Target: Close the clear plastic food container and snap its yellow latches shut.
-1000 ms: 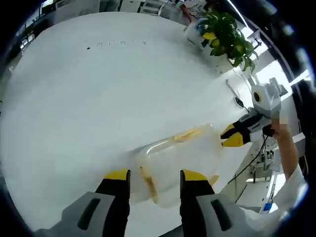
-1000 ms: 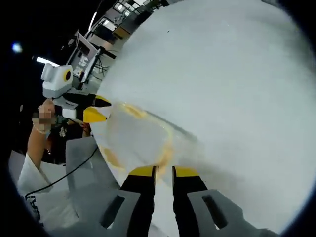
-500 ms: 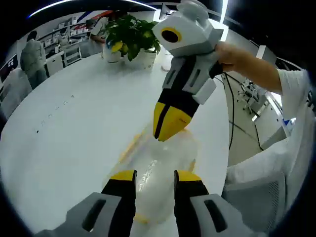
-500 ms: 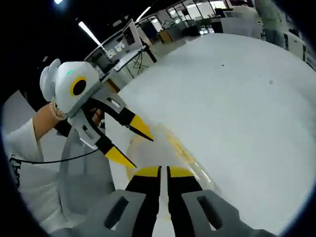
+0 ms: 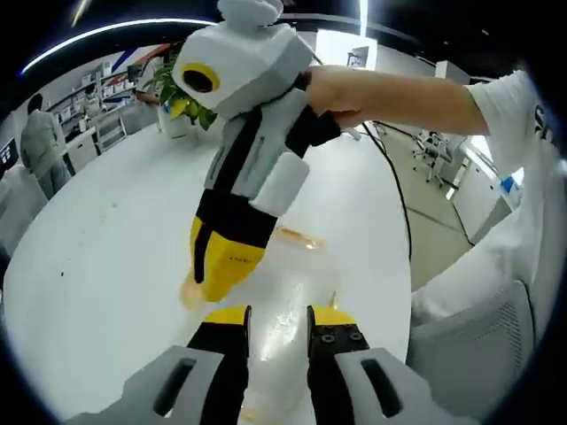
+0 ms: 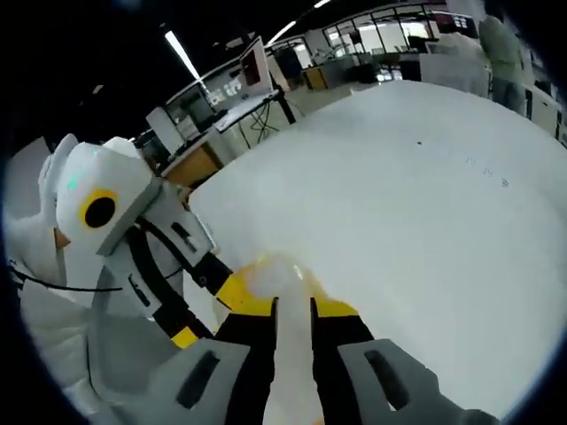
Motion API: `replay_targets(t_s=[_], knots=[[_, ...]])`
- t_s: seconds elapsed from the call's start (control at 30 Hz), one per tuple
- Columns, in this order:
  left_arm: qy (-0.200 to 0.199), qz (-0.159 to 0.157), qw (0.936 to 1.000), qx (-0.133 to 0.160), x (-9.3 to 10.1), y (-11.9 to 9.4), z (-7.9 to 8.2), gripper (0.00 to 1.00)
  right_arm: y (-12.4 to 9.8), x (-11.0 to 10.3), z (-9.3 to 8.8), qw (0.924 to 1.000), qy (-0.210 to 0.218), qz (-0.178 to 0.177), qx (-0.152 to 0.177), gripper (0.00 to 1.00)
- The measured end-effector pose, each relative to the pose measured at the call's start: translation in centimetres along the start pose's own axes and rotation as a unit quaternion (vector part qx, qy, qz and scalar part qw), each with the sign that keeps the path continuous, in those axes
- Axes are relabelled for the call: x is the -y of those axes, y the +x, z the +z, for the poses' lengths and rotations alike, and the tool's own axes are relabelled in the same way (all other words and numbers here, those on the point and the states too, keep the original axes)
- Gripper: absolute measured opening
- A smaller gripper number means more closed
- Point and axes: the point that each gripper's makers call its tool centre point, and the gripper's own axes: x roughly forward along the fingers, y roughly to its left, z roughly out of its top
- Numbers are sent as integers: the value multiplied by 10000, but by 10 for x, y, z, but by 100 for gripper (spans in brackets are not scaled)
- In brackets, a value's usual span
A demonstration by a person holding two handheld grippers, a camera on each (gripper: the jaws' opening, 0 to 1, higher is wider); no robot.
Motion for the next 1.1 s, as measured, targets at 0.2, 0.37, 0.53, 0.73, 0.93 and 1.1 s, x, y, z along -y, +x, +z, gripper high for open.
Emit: replay_targets(t_s=[0.2,0.37,0.53,0.73,0.93,1.1], knots=[[251,-78,9996,-92,12,2,-7,25,5,11,-5,9995,-175,-137,-208,12],[551,9,9982,-227,14,3,-16,27,11,5,-13,9978,-468,159,-450,19],[751,48,9968,-275,20,4,-18,36,13,4,-28,9882,-1091,323,-1024,27],[1485,274,9875,-443,18,8,-22,40,14,4,-29,9825,-1258,439,-1299,31],[1652,412,9840,-515,17,9,-23,37,14,6,-32,9827,-896,556,-1526,32],[2421,646,9647,-806,17,11,-28,39,15,9,-35,9827,-645,643,-1615,33]])
